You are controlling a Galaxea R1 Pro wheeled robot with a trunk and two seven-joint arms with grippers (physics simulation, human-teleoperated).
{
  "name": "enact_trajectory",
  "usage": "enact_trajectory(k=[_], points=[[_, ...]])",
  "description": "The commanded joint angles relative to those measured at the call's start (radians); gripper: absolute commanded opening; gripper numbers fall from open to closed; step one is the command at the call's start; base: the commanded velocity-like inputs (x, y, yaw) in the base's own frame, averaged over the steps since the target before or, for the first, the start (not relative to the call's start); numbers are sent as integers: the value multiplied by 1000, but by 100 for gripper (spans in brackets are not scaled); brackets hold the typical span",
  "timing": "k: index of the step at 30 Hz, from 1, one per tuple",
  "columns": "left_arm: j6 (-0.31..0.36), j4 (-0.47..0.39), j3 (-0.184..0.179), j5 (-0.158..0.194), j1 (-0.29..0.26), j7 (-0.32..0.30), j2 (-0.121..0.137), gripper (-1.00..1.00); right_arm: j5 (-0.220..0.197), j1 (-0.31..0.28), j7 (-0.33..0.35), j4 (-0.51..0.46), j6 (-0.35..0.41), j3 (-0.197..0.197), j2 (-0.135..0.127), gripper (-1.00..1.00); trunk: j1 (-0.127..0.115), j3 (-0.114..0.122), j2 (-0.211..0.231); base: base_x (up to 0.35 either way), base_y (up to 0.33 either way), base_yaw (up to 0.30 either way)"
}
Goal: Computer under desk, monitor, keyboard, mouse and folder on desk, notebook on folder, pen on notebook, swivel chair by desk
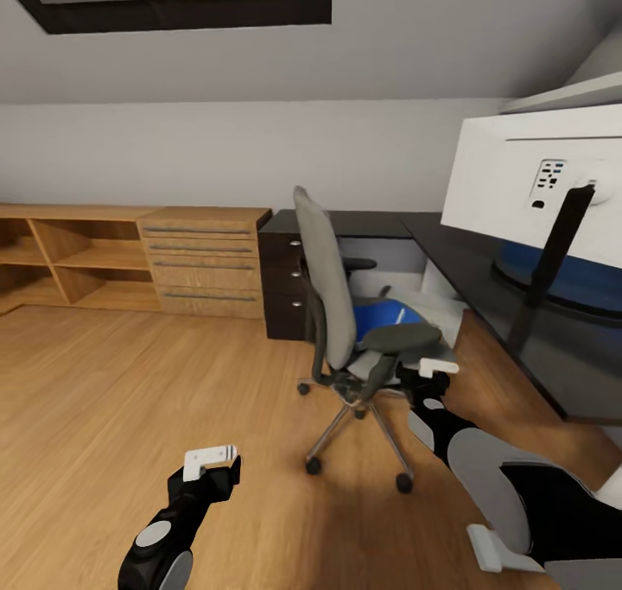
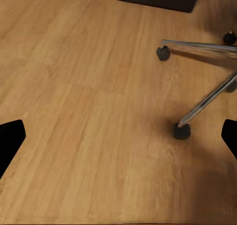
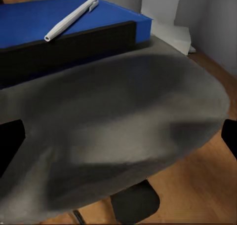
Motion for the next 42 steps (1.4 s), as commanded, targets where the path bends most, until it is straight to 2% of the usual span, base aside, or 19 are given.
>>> enact_trajectory(k=[1, 9, 23, 29, 42], points=[[2, -1, -3, 10, -1, 10, 1, 100, 2, -1, 0, 1, -4, 5, 1, 100, -1, 0, 0, -197, 179, 216], [2, -1, -3, 10, -1, 10, 1, 100, 3, -1, 0, 1, -4, 5, 1, 100, -1, 6, 0, -221, 196, 215], [2, -1, -3, 12, -1, 9, 1, 100, 3, -1, 0, -2, -4, 5, 1, 100, -1, 13, 0, -10, 8, 170], [2, -1, -3, 12, -1, 9, 1, 100, 3, -1, 0, -2, -4, 5, 1, 100, -1, 13, 0, 0, 0, -25], [2, -1, -2, 10, -1, 9, 1, 100, 2, -1, 0, -2, -4, 5, 0, 100, -1, 13, 0, 0, 0, -250]])
